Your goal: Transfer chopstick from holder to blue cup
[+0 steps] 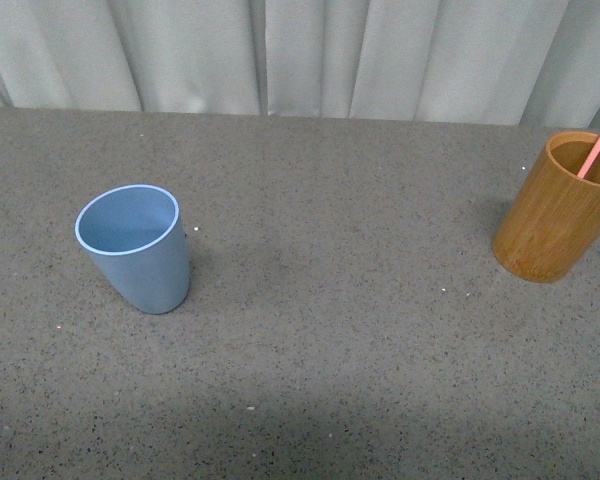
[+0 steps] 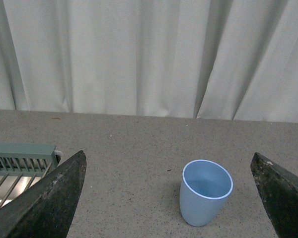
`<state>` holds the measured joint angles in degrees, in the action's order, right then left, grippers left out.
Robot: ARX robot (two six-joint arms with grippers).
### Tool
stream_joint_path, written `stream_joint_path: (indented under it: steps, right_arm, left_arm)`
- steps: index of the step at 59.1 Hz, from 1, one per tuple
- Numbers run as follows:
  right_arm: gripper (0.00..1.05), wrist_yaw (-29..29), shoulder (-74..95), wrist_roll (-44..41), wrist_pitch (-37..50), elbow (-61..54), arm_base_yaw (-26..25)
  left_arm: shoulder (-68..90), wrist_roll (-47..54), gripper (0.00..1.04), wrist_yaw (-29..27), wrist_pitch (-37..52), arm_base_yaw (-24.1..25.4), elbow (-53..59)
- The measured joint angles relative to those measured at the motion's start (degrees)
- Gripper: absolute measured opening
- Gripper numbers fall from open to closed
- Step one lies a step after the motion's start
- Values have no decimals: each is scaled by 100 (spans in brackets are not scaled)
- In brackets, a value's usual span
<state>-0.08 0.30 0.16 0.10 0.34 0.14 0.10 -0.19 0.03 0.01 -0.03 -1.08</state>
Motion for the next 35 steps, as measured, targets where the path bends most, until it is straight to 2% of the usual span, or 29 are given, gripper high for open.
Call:
stream_joint_path:
  steps: [35]
  right_arm:
    - [95,0,0,0,0,0,0]
  left_arm:
    - [0,0,98,0,0,0,0]
